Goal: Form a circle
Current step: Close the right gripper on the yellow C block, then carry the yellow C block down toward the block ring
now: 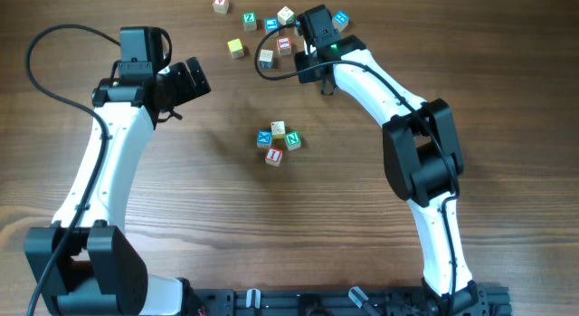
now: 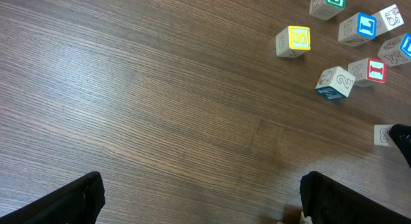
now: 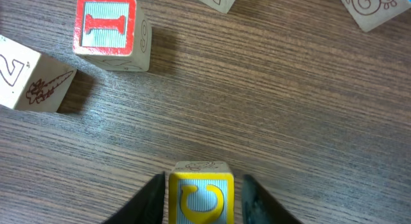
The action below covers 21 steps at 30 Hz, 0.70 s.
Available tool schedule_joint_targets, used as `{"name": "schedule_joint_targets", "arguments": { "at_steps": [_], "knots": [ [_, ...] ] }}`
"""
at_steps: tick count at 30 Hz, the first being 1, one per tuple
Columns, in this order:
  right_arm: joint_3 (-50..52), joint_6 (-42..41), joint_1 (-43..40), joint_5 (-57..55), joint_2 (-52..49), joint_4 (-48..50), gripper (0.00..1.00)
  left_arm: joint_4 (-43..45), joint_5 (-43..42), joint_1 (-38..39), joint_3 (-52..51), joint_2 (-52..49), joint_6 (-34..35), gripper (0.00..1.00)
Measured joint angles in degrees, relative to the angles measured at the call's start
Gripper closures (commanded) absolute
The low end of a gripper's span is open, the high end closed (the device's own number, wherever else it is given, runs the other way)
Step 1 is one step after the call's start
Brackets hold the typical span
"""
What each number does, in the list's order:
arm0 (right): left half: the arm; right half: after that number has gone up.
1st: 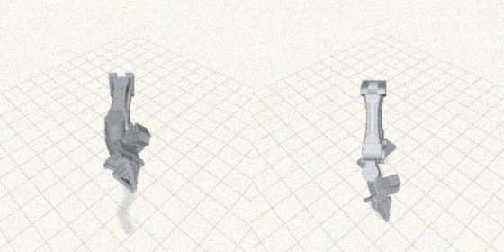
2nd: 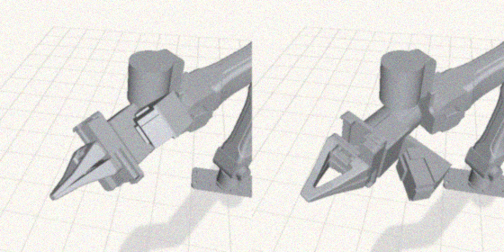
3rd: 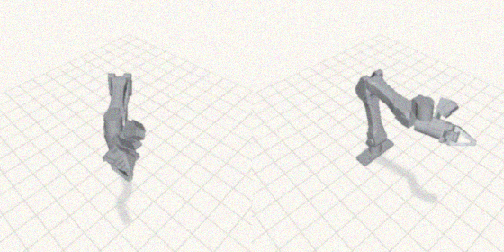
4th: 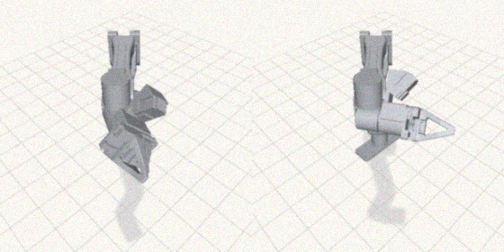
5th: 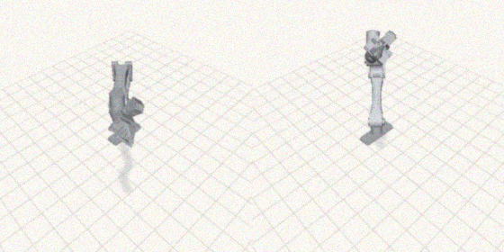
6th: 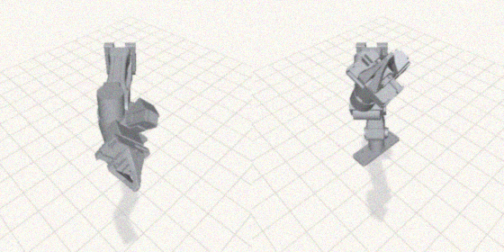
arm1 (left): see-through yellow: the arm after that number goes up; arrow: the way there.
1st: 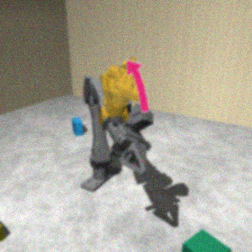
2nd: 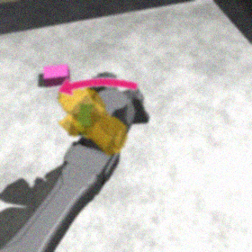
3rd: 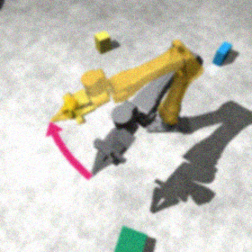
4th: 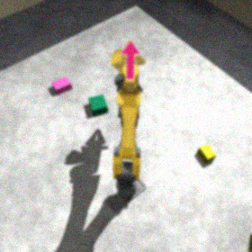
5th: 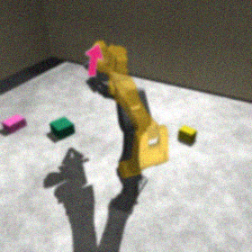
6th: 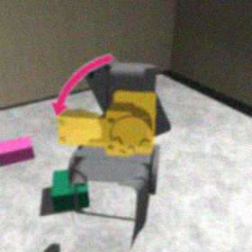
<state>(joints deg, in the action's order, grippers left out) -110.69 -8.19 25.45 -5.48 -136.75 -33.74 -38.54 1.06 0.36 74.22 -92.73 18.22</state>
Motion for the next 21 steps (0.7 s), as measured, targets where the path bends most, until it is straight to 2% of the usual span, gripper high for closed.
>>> {"name": "schedule_joint_targets", "arguments": {
  "at_steps": [2,8,16,21],
  "knots": [
    [0.00,0.28,0.00,0.00,0.00,-0.02,0.70,0.00,0.00,0.00,0.00,0.00,0.00,0.00],
    [0.00,0.52,0.00,-0.02,0.00,-0.33,0.66,0.00,0.00,0.00,0.00,0.00,0.00,0.00],
    [0.00,0.50,0.00,-0.15,-0.02,-2.05,0.69,0.00,0.00,0.00,0.00,0.00,0.00,0.00],
    [0.00,0.52,0.00,-0.15,-0.02,-2.14,0.77,0.00,0.00,0.00,0.00,0.00,0.00,0.00]
  ]
}}
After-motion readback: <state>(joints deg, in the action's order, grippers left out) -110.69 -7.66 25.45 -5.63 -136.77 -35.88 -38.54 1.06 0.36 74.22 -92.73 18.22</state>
